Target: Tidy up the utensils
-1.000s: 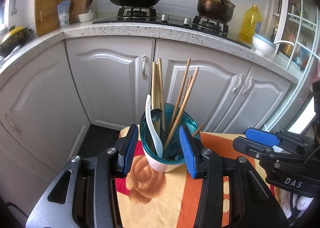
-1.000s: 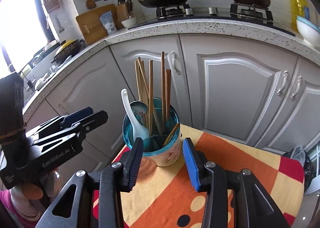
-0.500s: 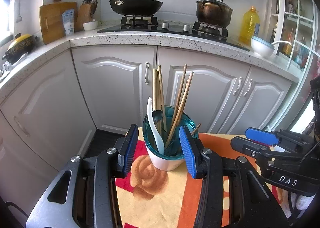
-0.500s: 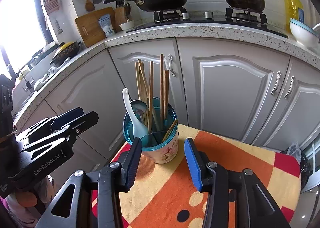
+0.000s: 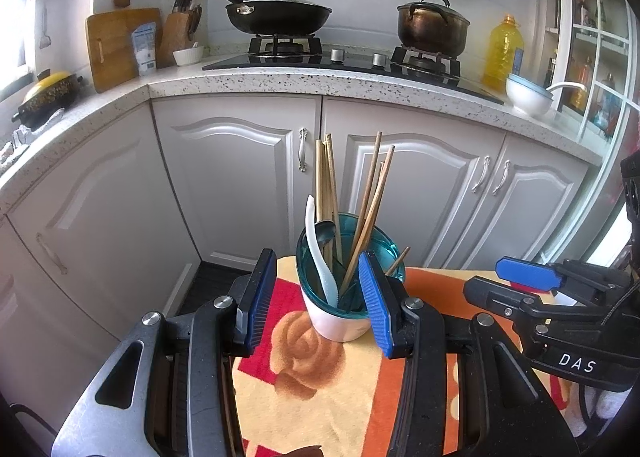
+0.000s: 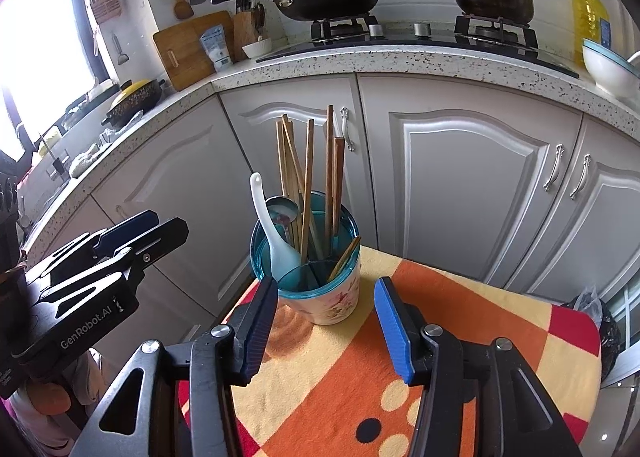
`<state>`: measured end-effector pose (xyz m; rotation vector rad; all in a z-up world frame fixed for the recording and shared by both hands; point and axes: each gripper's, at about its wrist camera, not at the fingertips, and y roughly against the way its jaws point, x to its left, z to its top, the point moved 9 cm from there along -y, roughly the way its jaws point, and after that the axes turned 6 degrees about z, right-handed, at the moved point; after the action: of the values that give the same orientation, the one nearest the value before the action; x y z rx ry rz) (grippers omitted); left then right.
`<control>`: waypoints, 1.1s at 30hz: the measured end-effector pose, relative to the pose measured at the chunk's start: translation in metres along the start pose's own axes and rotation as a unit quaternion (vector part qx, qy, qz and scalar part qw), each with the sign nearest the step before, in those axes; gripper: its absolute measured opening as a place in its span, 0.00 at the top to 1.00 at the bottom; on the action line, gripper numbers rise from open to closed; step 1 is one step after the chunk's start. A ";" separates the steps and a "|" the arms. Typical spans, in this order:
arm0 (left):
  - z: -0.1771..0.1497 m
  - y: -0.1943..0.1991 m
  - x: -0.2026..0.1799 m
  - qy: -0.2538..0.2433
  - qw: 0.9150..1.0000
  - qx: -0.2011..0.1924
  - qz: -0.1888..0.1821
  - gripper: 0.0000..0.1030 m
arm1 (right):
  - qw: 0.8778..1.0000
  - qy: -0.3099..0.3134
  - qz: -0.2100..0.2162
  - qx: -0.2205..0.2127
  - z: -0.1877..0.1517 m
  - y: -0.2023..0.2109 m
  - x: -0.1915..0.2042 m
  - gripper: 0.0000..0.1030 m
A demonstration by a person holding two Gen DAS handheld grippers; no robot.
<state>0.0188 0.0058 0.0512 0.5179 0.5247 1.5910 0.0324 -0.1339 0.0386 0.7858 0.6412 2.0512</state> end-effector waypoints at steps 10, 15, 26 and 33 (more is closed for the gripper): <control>-0.001 -0.002 0.000 -0.005 1.000 0.000 0.008 0.59 | 1.000 0.005 -0.001 0.011 -0.003 -0.003 0.002 0.51; -0.003 -0.003 -0.001 -0.003 1.000 0.003 0.007 0.59 | 1.000 0.007 -0.002 0.013 -0.005 -0.003 0.002 0.51; -0.003 -0.002 -0.002 -0.008 1.000 0.002 0.015 0.59 | 1.000 0.006 -0.003 0.013 -0.004 -0.002 -0.001 0.49; -0.004 -0.002 -0.004 -0.011 1.000 0.004 0.015 0.59 | 1.000 0.008 -0.004 0.013 -0.005 -0.004 0.000 0.49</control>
<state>0.0183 0.0014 0.0469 0.5495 0.5089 1.6101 0.0307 -0.1322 0.0324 0.7824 0.6806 2.0467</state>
